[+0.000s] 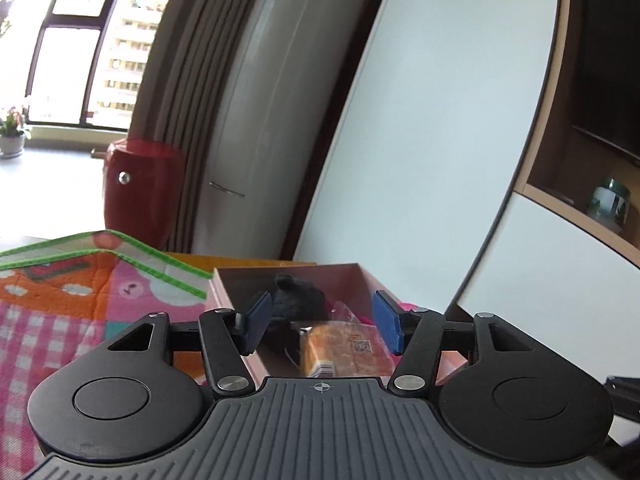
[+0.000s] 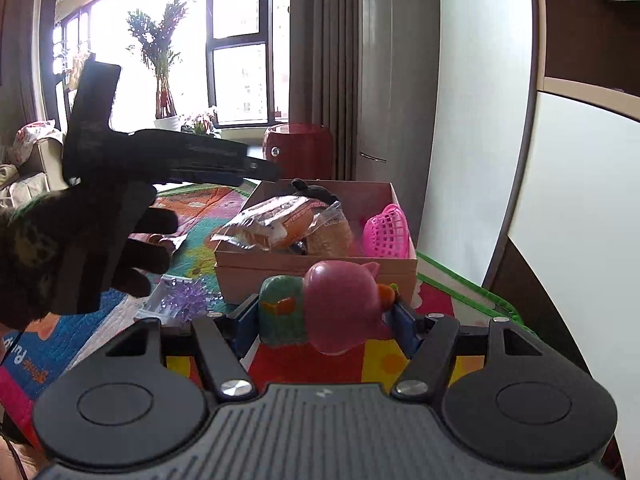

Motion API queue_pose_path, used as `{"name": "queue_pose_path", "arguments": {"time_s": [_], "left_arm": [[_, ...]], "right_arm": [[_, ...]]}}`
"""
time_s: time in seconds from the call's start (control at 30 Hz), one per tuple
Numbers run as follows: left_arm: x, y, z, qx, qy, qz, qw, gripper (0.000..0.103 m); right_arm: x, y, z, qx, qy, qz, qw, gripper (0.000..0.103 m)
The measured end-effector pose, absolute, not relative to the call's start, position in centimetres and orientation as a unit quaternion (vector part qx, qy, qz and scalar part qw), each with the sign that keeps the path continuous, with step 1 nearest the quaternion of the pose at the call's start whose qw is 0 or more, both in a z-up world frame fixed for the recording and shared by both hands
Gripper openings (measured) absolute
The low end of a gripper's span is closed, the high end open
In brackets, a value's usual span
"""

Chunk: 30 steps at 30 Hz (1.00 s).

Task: Organize objects
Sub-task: 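Drop the bread into the pink box while the right drops the toys in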

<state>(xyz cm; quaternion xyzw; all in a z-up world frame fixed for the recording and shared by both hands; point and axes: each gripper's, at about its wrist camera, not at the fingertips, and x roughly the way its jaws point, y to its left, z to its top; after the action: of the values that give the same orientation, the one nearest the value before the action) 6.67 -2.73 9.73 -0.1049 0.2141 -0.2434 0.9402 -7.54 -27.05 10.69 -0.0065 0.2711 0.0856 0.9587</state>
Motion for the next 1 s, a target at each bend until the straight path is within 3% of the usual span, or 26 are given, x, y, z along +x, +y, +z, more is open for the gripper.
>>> {"name": "queue_pose_path", "arguments": {"time_s": [0.27, 0.33, 0.57, 0.77, 0.9, 1.0], "left_arm": [[3.9, -0.4, 7.9, -0.108, 0.251, -0.246, 0.93, 0.061], [3.7, -0.4, 7.4, -0.102, 0.268, -0.255, 0.924, 0.061], [2.5, -0.8, 5.9, -0.088, 0.289, -0.301, 0.904, 0.061], [1.0, -0.2, 5.0, -0.11, 0.293, -0.288, 0.905, 0.061], [0.2, 1.2, 5.2, -0.104, 0.297, -0.274, 0.909, 0.061], [-0.3, 2.7, 5.1, -0.1, 0.295, -0.25, 0.917, 0.061]], "right_arm": [[4.5, -27.4, 17.5, 0.055, 0.244, 0.076, 0.965, 0.068], [8.6, -27.0, 17.9, 0.062, 0.273, 0.063, 0.958, 0.081], [10.1, -27.7, 14.3, 0.094, 0.32, 0.059, 0.941, 0.082], [8.4, -23.1, 9.9, 0.054, 0.388, 0.134, 0.91, 0.082], [9.0, -19.7, 9.1, -0.015, 0.372, 0.131, 0.919, 0.075], [10.5, -18.7, 8.9, -0.079, 0.354, 0.076, 0.929, 0.061]]}}
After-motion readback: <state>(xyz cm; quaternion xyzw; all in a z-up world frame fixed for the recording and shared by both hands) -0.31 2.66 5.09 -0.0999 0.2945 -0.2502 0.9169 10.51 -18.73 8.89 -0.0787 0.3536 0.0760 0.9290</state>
